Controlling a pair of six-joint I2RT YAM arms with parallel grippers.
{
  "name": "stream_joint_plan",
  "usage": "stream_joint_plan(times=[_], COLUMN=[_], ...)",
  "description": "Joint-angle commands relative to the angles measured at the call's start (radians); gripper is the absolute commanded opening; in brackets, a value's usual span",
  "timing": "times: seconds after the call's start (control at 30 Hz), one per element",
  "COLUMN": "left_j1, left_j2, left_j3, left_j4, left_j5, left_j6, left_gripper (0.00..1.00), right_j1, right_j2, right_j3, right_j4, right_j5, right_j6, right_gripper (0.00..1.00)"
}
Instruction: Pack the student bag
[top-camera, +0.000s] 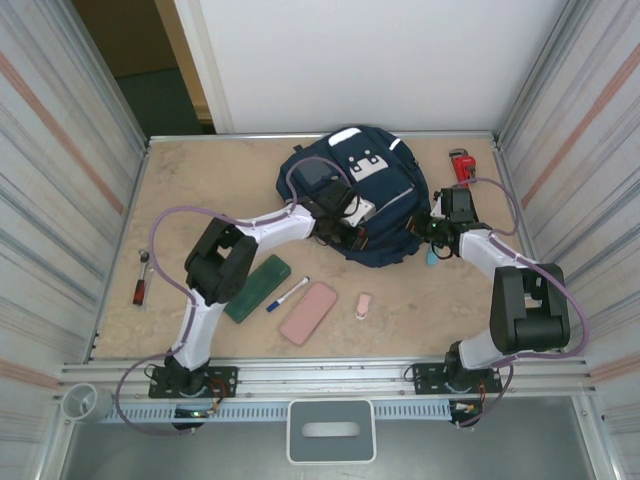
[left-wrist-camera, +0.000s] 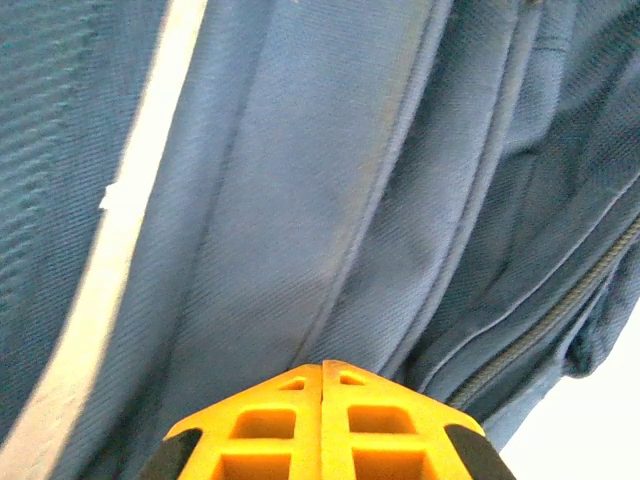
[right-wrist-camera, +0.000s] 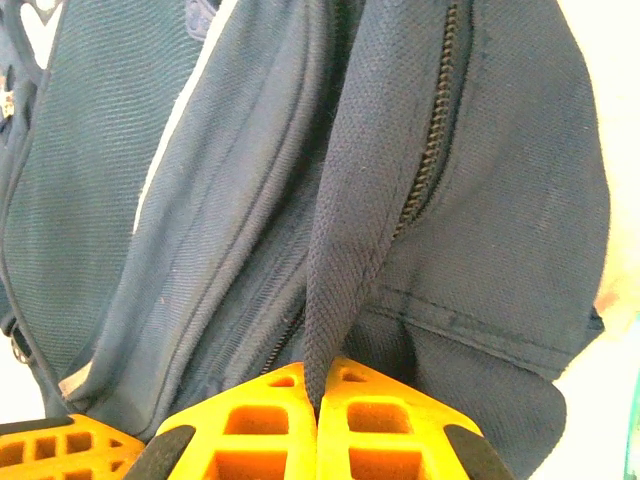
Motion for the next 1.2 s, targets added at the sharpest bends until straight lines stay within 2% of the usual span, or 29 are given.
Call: stream_joint_plan(times=[0.0, 0.27, 0.43, 0.5, 0.6, 0.77, 0.83, 0.93, 1.17], left_j1=[0.036, 0.031, -0.025, -0.032, -0.032, -0.032, -0.032, -0.032, -0.032], left_j2=[-0.087, -0.122, -0.102, -0.096, -0.122, -0.162, -0.161, -0.156, -0.163], left_j3=[-0.043, -0.112, -0.111, -0.111, -0.152, -0.201, -0.203, -0.199, -0.200], left_j4=[0.030, 0.050, 0.031, 0.010, 0.034, 0.085, 0.089, 0.090, 0.090], left_j5=[0.002, -0.011, -0.078, -0.095, -0.102, -0.095, -0.095, -0.089, -0.091], left_j6=[-0.016, 0.026, 0.071, 0.072, 0.054, 0.041, 0.040, 0.037, 0.037], left_gripper=[0.00, 0.00, 0.17, 0.19, 0.22, 0.25, 0.25, 0.25, 0.25], right_j1=[-0.028, -0.037, -0.026, -0.021, -0.001, 0.095, 0.142, 0.171, 0.186], right_j2=[-0.028, -0.029, -0.021, -0.042, -0.124, -0.204, -0.177, -0.098, 0.100], right_j3=[-0.021, -0.045, -0.047, -0.045, -0.037, 0.018, 0.058, 0.130, 0.259], right_j4=[-0.017, 0.009, 0.014, -0.012, -0.068, -0.132, -0.152, -0.179, -0.207], right_j5=[-0.016, -0.044, -0.064, -0.045, 0.042, 0.177, 0.239, 0.274, 0.188], right_j6=[-0.014, -0.012, -0.016, -0.033, -0.075, -0.113, -0.127, -0.126, -0.057], right_gripper=[0.00, 0.00, 0.01, 0.07, 0.22, 0.41, 0.46, 0.47, 0.48])
